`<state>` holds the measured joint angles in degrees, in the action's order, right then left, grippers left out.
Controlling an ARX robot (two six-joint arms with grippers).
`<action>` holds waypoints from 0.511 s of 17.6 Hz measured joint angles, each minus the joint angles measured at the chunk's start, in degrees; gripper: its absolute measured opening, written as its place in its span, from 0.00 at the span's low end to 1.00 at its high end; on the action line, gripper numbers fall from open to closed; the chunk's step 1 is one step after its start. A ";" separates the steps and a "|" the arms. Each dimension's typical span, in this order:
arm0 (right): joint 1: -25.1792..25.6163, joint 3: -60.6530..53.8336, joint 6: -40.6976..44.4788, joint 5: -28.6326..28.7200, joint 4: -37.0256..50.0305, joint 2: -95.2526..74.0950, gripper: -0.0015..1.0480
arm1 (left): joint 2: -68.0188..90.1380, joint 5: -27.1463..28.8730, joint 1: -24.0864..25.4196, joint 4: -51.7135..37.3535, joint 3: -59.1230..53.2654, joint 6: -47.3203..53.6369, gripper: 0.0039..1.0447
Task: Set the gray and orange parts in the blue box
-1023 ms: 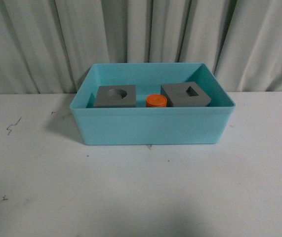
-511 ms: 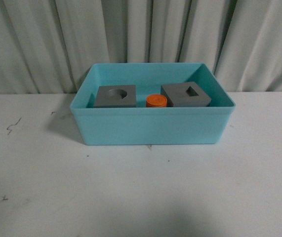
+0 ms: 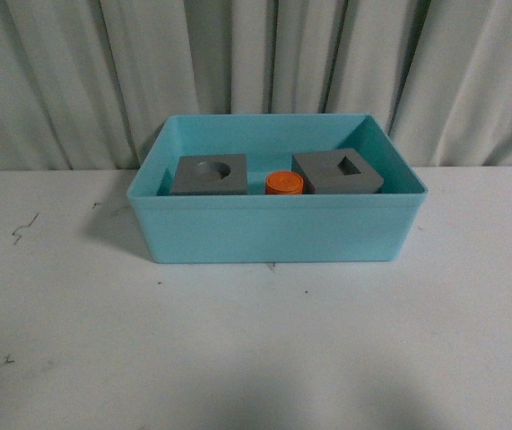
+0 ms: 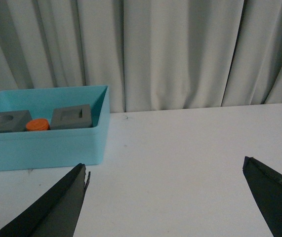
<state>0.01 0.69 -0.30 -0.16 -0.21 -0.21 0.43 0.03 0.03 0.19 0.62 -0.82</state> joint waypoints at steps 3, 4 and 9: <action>0.00 0.00 0.00 0.00 0.00 0.00 0.94 | 0.00 0.00 0.00 0.00 0.00 0.00 0.94; 0.00 0.00 0.00 0.00 0.00 0.00 0.94 | 0.00 0.00 0.00 0.00 0.00 0.00 0.94; 0.00 0.00 0.00 0.00 0.00 0.00 0.94 | 0.00 0.00 0.00 0.02 0.00 0.00 0.94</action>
